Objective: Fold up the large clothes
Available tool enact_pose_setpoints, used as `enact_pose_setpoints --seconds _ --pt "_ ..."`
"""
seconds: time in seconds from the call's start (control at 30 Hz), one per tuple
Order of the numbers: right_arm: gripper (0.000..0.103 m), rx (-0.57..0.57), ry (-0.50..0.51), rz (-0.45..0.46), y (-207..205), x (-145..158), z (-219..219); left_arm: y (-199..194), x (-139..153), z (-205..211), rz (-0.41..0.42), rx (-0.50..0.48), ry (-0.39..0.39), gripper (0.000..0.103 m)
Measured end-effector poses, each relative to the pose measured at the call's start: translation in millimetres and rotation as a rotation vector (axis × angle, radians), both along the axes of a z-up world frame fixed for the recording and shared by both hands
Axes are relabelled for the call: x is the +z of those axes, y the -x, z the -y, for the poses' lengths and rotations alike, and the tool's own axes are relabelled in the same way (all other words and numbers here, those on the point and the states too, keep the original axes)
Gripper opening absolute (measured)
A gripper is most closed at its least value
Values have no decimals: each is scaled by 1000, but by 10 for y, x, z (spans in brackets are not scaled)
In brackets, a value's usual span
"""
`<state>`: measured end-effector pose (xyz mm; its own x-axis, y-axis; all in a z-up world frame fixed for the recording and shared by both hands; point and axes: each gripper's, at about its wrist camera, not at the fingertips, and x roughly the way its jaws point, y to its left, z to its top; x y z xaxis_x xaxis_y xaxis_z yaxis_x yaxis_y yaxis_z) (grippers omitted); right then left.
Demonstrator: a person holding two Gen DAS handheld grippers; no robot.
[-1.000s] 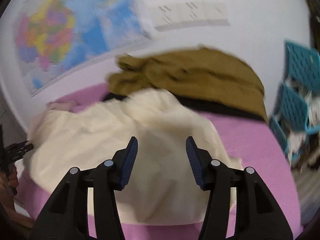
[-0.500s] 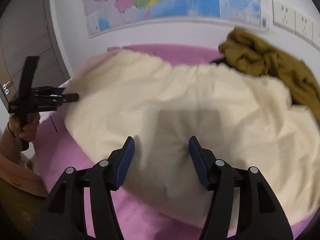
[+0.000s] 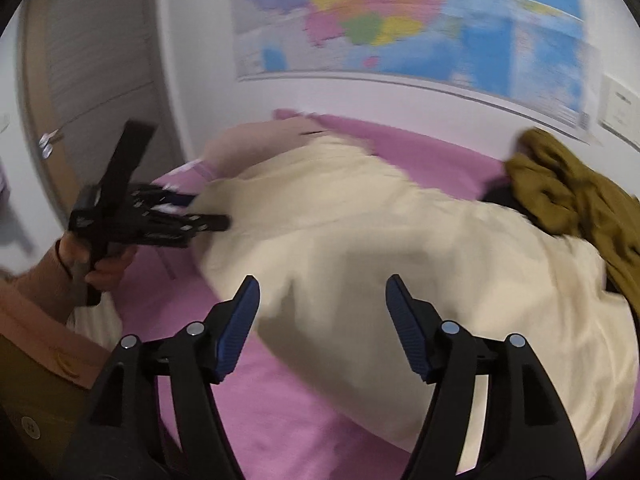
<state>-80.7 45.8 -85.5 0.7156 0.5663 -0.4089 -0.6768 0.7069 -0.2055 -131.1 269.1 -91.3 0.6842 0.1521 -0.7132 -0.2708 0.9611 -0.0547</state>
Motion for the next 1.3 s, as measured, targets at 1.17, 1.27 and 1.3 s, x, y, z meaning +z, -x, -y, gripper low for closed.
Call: enact_pose_setpoints --seconds 1.17,1.27,1.3 --pt "77 77 410 128 -218 -645 -1153 529 47 -313 56 20 167 71" --pt "65 67 430 161 -259 -689 -1176 551 2 -304 57 5 192 71" --pt "51 54 419 156 -298 -663 -1166 552 -7 -295 55 -2 201 71"
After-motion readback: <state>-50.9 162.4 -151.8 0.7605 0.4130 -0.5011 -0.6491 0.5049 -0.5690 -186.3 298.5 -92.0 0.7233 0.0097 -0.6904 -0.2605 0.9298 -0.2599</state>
